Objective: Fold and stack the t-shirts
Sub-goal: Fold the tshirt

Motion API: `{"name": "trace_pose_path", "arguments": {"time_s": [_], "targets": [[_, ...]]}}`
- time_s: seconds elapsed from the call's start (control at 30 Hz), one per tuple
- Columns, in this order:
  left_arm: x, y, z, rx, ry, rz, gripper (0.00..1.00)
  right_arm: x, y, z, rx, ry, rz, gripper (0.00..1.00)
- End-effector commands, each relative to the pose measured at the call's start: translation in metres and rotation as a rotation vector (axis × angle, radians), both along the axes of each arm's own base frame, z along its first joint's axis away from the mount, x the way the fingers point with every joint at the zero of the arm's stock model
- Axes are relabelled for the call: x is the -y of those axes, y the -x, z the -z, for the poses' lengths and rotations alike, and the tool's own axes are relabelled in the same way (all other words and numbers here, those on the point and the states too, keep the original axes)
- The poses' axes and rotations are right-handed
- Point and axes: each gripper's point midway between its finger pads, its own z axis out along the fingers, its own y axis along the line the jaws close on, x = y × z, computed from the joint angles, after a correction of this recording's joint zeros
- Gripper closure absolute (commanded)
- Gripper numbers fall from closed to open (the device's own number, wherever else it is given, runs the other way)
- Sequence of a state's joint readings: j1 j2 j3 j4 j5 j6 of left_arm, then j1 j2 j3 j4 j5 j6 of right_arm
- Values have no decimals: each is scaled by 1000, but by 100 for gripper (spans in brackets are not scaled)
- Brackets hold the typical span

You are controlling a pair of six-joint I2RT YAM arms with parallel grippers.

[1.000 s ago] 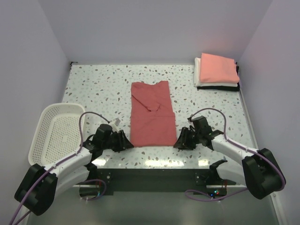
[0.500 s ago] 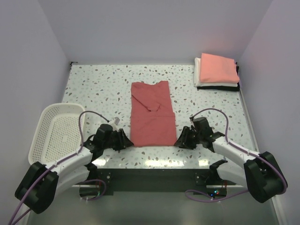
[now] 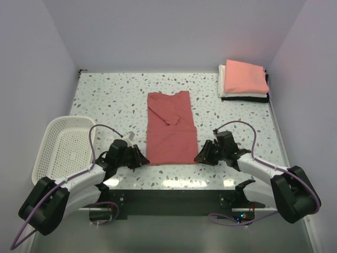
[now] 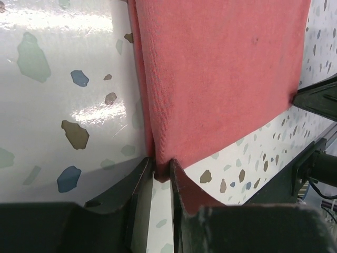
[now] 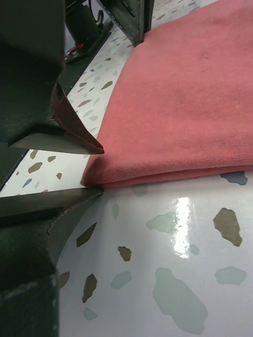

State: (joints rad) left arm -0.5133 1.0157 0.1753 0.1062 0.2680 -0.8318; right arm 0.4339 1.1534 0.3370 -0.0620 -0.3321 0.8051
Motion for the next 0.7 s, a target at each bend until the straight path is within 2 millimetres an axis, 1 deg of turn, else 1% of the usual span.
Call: {"name": "trace_pose_path", "arguments": {"time_s": [0.0,0.1,0.13,0.23,0.27,0.33,0.37,0.43,0.5,0.57,0.6,0.63,0.67], "targets": [[-6,8,12,-33,-21,-19,76,11,7,22,-35,59,30,64],[-3,11,13,-38,-9,-15,80,8,7,24,-34,46,30,70],[-4,12,14,-43,-9,-18,82,8,7,23,-33,44,31,74],[-4,17,17,-60,-8,-21,88,9,10,21,-22,41,31,79],[-4,18,17,-61,-5,-16,89,9,9,18,-9,36,32,83],[-4,22,18,-66,0,-17,93,11,13,19,-14,39,33,86],[-3,24,18,-67,2,-13,94,11,14,15,2,32,31,89],[-2,30,18,-68,16,-11,99,14,20,17,-8,32,34,91],[-2,33,16,-60,26,-8,100,16,28,17,-7,24,33,94],[-4,41,20,-75,15,-10,100,17,33,16,-7,14,32,94],[-4,40,16,-55,25,-10,100,19,37,17,-5,16,30,95],[-4,42,15,-52,26,-11,100,20,40,13,8,8,28,96],[-7,49,20,-70,1,-8,100,21,41,11,15,10,26,96]]}}
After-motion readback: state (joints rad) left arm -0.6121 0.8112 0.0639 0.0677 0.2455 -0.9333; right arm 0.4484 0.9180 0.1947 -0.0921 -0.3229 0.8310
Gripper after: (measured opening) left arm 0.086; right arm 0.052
